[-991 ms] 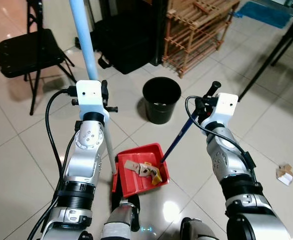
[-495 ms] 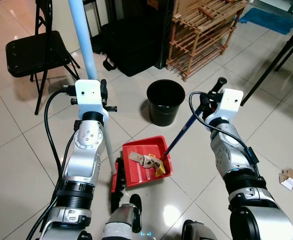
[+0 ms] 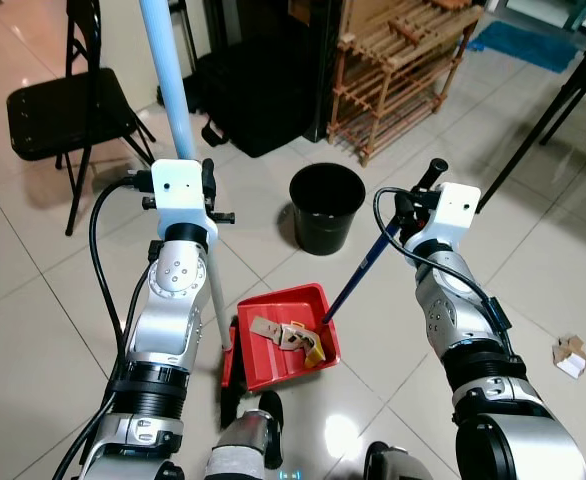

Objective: Sweep floor

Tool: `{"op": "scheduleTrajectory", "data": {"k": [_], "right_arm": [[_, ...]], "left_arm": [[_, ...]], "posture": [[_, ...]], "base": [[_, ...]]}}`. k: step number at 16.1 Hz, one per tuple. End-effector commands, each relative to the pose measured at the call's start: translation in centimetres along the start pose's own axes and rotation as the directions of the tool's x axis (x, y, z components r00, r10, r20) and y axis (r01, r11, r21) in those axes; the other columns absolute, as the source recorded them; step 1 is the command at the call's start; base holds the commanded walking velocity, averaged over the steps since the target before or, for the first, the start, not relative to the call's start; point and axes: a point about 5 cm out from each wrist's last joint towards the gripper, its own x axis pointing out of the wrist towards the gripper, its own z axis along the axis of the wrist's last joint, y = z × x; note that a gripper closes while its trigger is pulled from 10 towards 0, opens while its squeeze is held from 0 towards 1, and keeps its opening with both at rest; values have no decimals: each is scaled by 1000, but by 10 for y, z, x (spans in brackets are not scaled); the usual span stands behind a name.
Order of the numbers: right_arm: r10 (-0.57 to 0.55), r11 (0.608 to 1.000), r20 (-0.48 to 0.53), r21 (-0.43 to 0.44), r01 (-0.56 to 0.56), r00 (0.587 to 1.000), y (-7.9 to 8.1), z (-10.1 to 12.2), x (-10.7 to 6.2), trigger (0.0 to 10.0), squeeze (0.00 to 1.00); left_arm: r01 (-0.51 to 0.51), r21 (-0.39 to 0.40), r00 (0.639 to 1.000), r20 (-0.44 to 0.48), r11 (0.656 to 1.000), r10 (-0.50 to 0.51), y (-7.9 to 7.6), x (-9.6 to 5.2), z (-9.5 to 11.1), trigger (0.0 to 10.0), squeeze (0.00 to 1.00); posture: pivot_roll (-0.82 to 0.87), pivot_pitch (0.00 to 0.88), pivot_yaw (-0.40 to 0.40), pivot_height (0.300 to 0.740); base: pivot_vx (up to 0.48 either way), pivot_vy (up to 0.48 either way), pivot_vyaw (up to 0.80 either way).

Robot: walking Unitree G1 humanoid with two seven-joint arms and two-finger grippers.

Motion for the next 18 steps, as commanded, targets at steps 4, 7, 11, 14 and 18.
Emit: {"op": "scheduleTrajectory", "data": {"k": [4,7,11,14,18], "right_arm": [[16,999,26,39,-17,1000,2,3,0,10000,0],[21,999,37,26,-22,999,4,3,-1,10000,0],[23,999,39,27,-24,999,5,2,-2,10000,0],[23,999,39,29,-24,999,5,1,-2,10000,0],[19,999,37,32,-20,999,4,1,-3,10000,0]], "left_arm": [[10,7,999,31,1000,-10,-3,1,6,10000,0],[11,9,1000,28,1000,-11,-3,-1,5,10000,0],[14,12,1000,24,1000,-14,-3,-2,4,10000,0],[14,17,1000,22,1000,-14,-3,-1,4,10000,0],[12,17,1000,22,1000,-12,-2,-1,4,10000,0]], "posture": [[60,117,61,740],[61,116,61,740],[63,123,60,740],[64,131,58,740],[65,137,57,740]], "base": [[263,0,-200],[274,0,-267],[277,0,0],[275,0,0],[276,0,0]]}}
